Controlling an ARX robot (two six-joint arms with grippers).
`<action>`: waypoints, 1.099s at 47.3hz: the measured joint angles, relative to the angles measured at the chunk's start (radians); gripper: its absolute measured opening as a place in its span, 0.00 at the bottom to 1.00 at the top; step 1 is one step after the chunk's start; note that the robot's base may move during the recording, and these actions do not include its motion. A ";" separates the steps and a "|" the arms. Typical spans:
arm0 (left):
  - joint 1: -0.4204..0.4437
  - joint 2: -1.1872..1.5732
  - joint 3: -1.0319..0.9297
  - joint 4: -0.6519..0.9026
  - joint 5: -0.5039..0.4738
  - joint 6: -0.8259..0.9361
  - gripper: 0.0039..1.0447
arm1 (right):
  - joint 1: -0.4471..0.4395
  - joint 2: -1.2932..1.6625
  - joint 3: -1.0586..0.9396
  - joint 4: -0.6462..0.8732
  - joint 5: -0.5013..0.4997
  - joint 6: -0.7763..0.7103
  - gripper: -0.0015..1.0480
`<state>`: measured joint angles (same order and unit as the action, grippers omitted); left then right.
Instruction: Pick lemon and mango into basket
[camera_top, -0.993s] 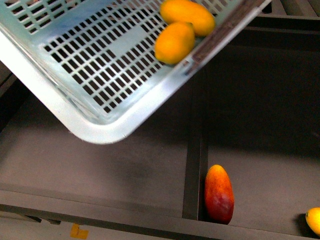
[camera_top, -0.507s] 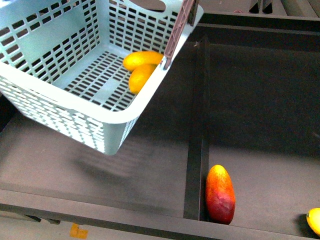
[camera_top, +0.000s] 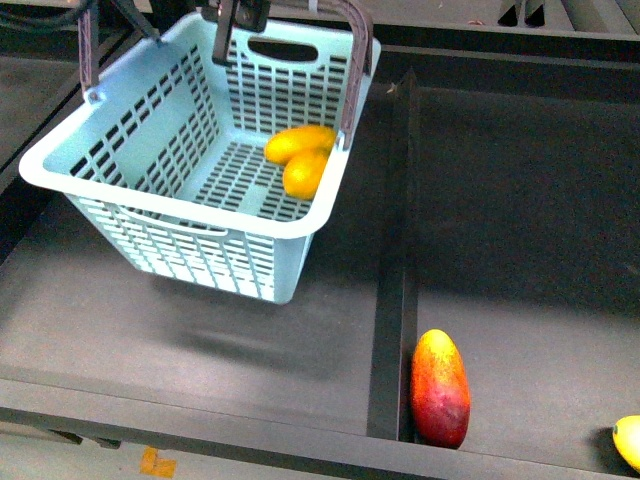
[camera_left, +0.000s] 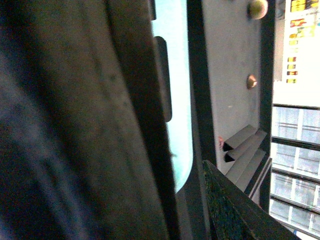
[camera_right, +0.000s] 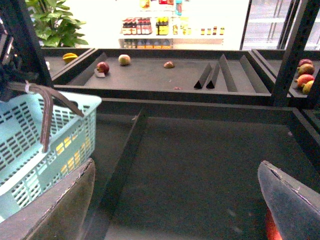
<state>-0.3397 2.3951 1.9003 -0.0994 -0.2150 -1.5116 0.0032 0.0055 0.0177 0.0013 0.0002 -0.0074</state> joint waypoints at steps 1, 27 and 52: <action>-0.001 0.006 -0.001 -0.001 0.003 -0.006 0.27 | 0.000 0.000 0.000 0.000 0.000 0.000 0.92; 0.000 -0.068 -0.188 0.098 0.013 -0.048 0.48 | 0.000 -0.001 0.000 0.000 0.000 0.000 0.92; -0.018 -0.644 -0.693 0.023 -0.236 -0.020 0.94 | 0.000 -0.001 0.000 0.000 0.000 0.000 0.92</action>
<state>-0.3576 1.7508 1.2076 -0.0765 -0.4511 -1.5314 0.0032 0.0048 0.0177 0.0013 -0.0002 -0.0074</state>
